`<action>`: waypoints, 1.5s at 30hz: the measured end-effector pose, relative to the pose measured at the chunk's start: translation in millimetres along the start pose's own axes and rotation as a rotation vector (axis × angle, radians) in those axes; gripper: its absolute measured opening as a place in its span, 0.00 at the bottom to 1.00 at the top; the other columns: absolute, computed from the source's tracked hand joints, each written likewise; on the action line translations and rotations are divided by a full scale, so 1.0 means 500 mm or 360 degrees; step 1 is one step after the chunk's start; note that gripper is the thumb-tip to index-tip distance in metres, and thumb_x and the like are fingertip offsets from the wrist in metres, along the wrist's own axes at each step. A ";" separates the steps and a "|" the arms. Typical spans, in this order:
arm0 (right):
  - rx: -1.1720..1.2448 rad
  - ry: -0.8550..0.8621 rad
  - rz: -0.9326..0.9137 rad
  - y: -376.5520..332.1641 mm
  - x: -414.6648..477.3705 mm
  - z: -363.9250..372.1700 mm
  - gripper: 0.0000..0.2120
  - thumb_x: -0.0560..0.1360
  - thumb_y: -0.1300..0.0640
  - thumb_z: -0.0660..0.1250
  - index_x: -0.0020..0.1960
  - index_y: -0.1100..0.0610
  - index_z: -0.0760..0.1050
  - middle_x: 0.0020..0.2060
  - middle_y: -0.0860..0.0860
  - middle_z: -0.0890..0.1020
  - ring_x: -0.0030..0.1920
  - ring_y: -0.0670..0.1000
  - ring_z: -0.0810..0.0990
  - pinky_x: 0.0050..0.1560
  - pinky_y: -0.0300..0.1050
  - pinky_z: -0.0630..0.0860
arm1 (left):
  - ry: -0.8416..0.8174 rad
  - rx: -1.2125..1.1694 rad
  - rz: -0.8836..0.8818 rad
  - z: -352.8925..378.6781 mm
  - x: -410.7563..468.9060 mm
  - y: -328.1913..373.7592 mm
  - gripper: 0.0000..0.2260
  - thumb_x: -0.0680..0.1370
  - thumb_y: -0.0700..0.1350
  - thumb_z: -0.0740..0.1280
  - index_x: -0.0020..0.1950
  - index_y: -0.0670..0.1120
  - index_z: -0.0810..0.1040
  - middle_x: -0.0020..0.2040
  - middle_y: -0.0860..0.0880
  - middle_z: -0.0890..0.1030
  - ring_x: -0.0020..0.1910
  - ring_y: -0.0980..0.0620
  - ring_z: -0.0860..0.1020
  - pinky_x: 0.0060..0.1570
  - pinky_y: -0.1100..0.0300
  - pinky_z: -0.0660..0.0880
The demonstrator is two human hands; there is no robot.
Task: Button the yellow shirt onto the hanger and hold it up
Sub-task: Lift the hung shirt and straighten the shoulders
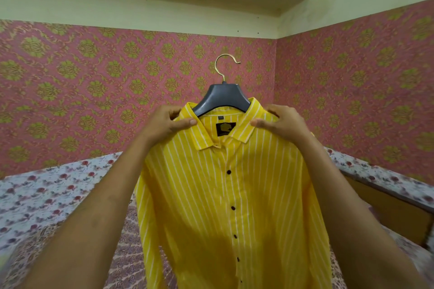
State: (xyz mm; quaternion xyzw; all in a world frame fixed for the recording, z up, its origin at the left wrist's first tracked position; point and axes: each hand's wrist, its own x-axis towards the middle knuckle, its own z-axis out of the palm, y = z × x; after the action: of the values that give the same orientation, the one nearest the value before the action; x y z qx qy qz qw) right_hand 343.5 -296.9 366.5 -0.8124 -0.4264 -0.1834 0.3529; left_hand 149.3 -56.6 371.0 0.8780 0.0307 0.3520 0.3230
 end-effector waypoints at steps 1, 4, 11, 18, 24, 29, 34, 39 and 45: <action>0.0021 -0.0027 0.0007 0.012 -0.003 -0.006 0.30 0.61 0.27 0.63 0.40 0.56 0.75 0.35 0.50 0.79 0.42 0.53 0.78 0.42 0.51 0.72 | 0.0007 0.0024 0.0012 0.000 -0.001 0.000 0.31 0.62 0.63 0.69 0.44 0.34 0.78 0.38 0.45 0.77 0.38 0.53 0.73 0.38 0.57 0.66; 0.0103 -0.0016 -0.0017 0.031 -0.018 -0.014 0.32 0.64 0.28 0.61 0.33 0.60 0.70 0.27 0.50 0.70 0.33 0.52 0.72 0.35 0.49 0.64 | 0.0045 0.0169 -0.0009 0.003 0.000 0.008 0.24 0.64 0.64 0.67 0.40 0.41 0.79 0.33 0.50 0.76 0.32 0.60 0.72 0.35 0.58 0.65; -0.0125 0.0157 0.0030 0.002 -0.058 -0.023 0.28 0.70 0.31 0.58 0.30 0.55 0.60 0.27 0.49 0.69 0.36 0.55 0.71 0.35 0.49 0.62 | 0.0246 0.0858 0.0053 0.016 0.004 0.038 0.31 0.64 0.73 0.48 0.44 0.48 0.71 0.31 0.51 0.70 0.36 0.46 0.72 0.36 0.52 0.64; -0.0230 0.0248 0.0078 -0.032 -0.111 -0.021 0.25 0.68 0.30 0.53 0.30 0.53 0.60 0.30 0.51 0.72 0.41 0.60 0.76 0.35 0.47 0.61 | 0.0307 0.0646 0.0120 0.019 -0.028 0.029 0.38 0.64 0.79 0.45 0.43 0.47 0.72 0.36 0.47 0.76 0.39 0.44 0.76 0.39 0.47 0.72; -0.0413 0.0409 0.0271 -0.027 -0.191 -0.052 0.24 0.73 0.35 0.57 0.39 0.57 0.66 0.40 0.58 0.79 0.47 0.62 0.78 0.38 0.49 0.63 | 0.0192 0.0422 0.0190 0.079 -0.038 0.052 0.29 0.65 0.76 0.52 0.40 0.51 0.71 0.34 0.48 0.75 0.39 0.43 0.76 0.39 0.46 0.71; -0.0599 0.0610 0.0388 -0.005 -0.281 -0.142 0.24 0.73 0.35 0.58 0.40 0.58 0.67 0.40 0.60 0.80 0.47 0.62 0.78 0.37 0.49 0.61 | 0.0113 0.0248 0.0316 0.157 -0.019 0.128 0.28 0.65 0.73 0.57 0.35 0.48 0.72 0.29 0.48 0.73 0.33 0.46 0.74 0.35 0.47 0.69; -0.0705 0.0732 0.0515 0.036 -0.395 -0.303 0.27 0.72 0.33 0.58 0.40 0.59 0.67 0.34 0.54 0.74 0.46 0.61 0.78 0.37 0.49 0.61 | -0.0036 -0.0053 0.0490 0.290 0.005 0.263 0.30 0.65 0.71 0.60 0.41 0.44 0.78 0.36 0.43 0.81 0.38 0.45 0.78 0.41 0.45 0.72; -0.0875 0.0846 0.0680 0.095 -0.549 -0.481 0.24 0.73 0.36 0.59 0.39 0.58 0.67 0.33 0.53 0.74 0.45 0.61 0.78 0.37 0.49 0.61 | -0.0133 -0.0167 0.0639 0.456 -0.016 0.442 0.31 0.65 0.72 0.58 0.40 0.44 0.77 0.35 0.45 0.80 0.37 0.47 0.78 0.39 0.47 0.72; -0.1020 0.0934 0.0820 0.176 -0.746 -0.700 0.29 0.68 0.31 0.54 0.40 0.59 0.69 0.38 0.58 0.80 0.47 0.61 0.78 0.36 0.49 0.61 | -0.0235 -0.0314 0.0753 0.653 -0.087 0.685 0.24 0.65 0.71 0.59 0.32 0.49 0.71 0.28 0.52 0.73 0.33 0.51 0.73 0.34 0.53 0.63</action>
State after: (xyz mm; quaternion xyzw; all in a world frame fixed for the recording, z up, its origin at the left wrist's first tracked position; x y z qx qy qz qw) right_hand 204.5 -796.6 345.7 -0.8729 -0.0171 -0.4327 0.2246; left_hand 265.4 -517.5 369.4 0.8482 -0.2336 0.3541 0.3172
